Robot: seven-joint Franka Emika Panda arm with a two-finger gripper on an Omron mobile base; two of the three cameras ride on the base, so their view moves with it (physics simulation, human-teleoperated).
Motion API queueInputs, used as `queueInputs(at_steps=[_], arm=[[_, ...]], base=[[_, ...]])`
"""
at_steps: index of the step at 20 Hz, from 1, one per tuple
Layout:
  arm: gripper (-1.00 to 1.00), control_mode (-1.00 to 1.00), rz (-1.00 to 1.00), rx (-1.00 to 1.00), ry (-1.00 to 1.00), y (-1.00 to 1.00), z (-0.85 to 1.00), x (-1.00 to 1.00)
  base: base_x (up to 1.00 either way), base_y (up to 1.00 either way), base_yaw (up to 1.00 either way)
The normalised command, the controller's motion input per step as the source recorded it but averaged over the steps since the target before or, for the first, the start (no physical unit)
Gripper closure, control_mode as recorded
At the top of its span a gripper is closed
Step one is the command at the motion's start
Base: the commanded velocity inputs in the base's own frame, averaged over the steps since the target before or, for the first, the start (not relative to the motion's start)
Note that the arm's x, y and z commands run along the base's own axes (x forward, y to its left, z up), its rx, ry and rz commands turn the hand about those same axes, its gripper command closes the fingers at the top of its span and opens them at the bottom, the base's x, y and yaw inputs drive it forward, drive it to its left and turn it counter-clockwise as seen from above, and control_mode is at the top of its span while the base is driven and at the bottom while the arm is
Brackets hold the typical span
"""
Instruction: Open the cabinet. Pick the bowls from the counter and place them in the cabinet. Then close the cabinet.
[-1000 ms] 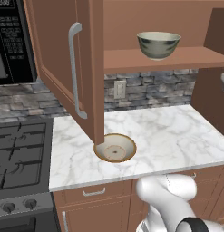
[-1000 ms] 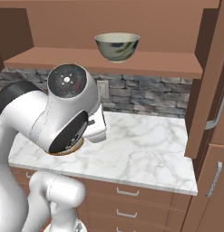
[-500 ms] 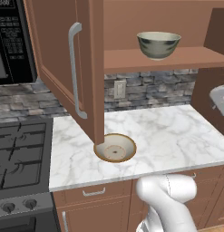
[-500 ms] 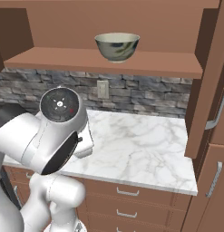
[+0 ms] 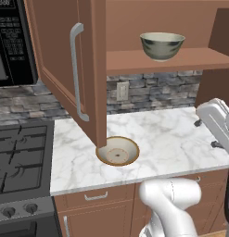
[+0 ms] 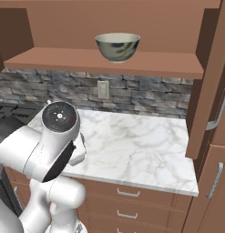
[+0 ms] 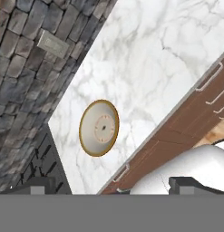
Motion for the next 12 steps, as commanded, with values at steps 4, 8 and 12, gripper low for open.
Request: queueInputs(at_steps=[4,8,12], arm=[[-1.00,-1.00,0.15,0.00,0.00,0.16,-0.35,0.08],[-1.00,-1.00,0.15,0.00,0.00,0.16,-0.33,0.16],[-1.00,-1.00,0.15,0.00,0.00,0.17,-0.40,0.27]], base=[[0.00,0.00,0.00],[0.00,0.00,0.00],[0.00,0.00,0.00]])
